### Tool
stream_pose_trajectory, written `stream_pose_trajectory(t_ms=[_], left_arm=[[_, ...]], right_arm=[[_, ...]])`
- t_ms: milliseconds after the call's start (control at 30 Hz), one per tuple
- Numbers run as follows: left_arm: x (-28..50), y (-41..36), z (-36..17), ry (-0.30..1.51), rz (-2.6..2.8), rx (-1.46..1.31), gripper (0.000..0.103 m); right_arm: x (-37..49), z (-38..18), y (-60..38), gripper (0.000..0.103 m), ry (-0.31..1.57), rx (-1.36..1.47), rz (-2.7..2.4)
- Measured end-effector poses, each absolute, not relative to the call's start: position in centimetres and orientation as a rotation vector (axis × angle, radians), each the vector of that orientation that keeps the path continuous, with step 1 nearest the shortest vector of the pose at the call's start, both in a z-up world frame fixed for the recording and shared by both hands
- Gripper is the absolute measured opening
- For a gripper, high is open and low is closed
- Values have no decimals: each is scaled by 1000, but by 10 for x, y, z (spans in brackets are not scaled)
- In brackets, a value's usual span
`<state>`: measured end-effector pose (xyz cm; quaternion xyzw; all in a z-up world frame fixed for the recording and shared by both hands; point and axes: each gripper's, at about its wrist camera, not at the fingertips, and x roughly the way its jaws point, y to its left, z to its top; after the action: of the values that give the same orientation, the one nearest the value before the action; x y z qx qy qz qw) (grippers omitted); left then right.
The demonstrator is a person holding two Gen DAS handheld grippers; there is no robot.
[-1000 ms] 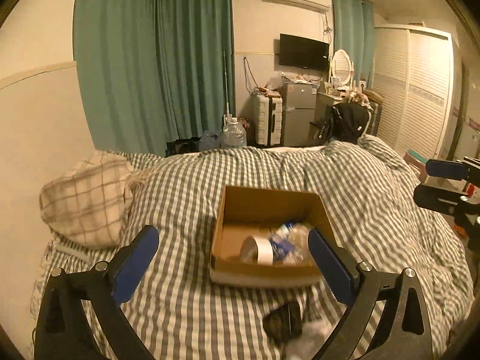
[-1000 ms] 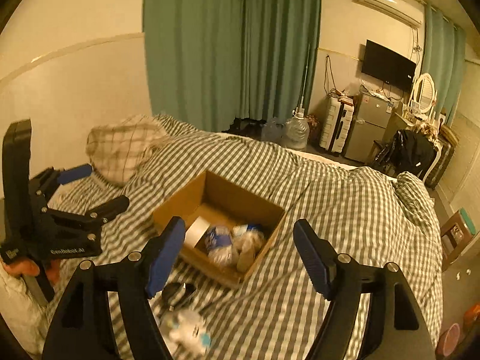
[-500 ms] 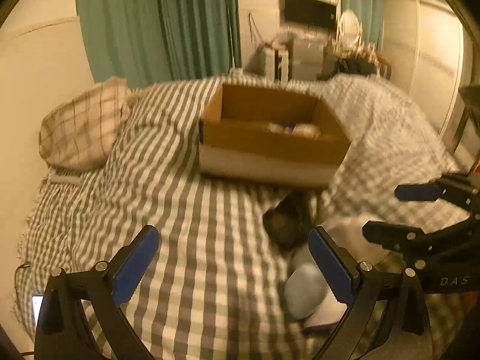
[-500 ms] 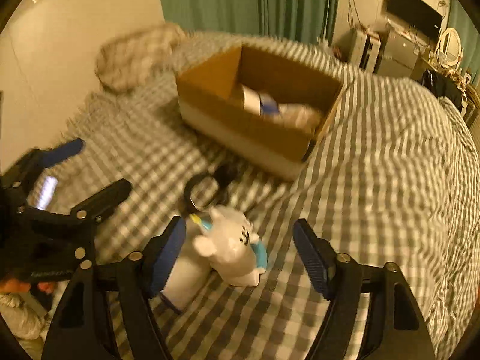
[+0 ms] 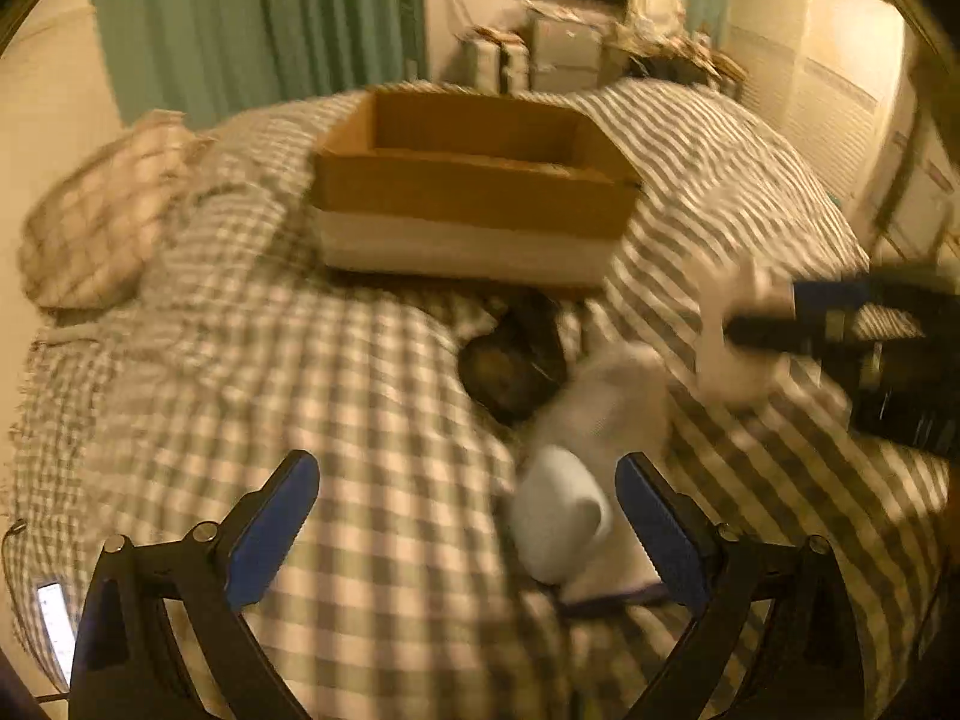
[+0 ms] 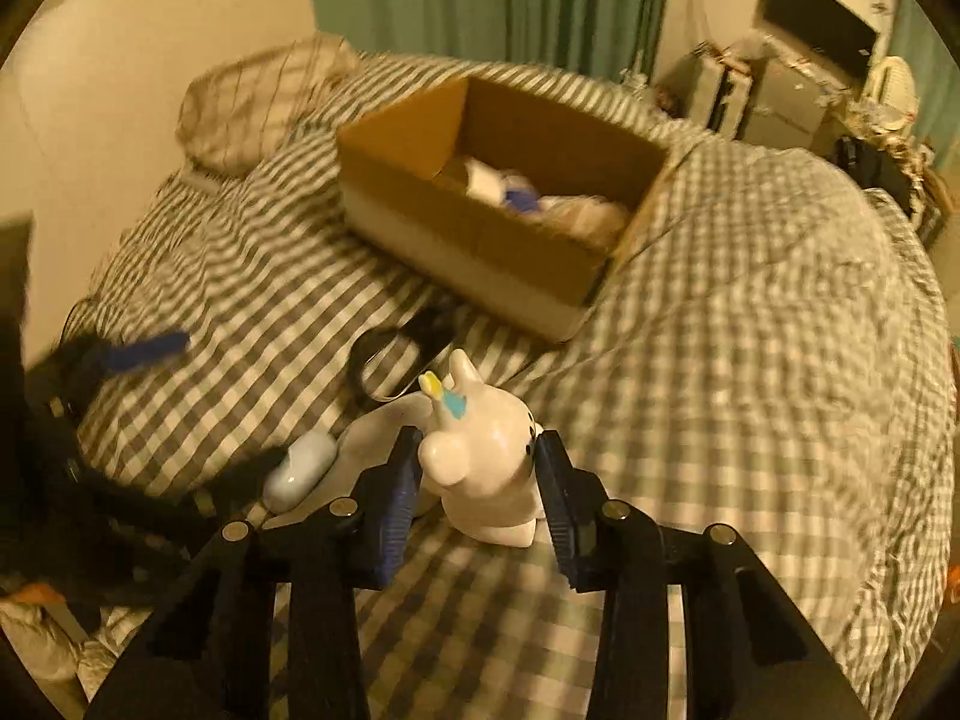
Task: Organize objects
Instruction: 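Grasp the white figurine with the right tool while the left tool grasps a white object, then place the figurine and the white object into the box and open both tools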
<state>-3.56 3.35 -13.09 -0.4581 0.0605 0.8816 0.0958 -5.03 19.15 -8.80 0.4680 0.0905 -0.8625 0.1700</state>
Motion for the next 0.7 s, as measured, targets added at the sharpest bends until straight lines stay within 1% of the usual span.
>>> stream_pose_trajectory(t_ms=[33, 67, 133, 200, 267, 300, 400, 567, 700], left_arm=[[-36, 40, -136, 208, 2587, -1378, 90], [-36, 44, -140, 223, 2567, -1400, 86], [-39, 48, -149, 230, 2532, -1435, 70], [-42, 49, -157, 229, 2509, -1461, 63], [-44, 49, -162, 218, 2496, -1484, 44], [-44, 50, -164, 194, 2465, -1489, 25], [-39, 52, -160, 196, 2468, -1466, 24], [-32, 38, -133, 124, 2542, -1379, 23], [-33, 32, -112, 129, 2594, -1315, 23]], right_arm=[[-50, -85, 195, 38, 249, 1319, -2463], [-49, -83, 198, 38, 238, 1312, -2472], [-48, -82, 202, 38, 227, 1312, -2477], [-49, -85, 203, 38, 217, 1321, -2468], [-50, -90, 203, 38, 206, 1330, -2460], [-49, -91, 202, 38, 207, 1332, -2460], [-48, -91, 202, 38, 206, 1324, -2461], [-44, -85, 205, 38, 185, 1299, -2479], [-41, -75, 205, 38, 191, 1270, -2497]])
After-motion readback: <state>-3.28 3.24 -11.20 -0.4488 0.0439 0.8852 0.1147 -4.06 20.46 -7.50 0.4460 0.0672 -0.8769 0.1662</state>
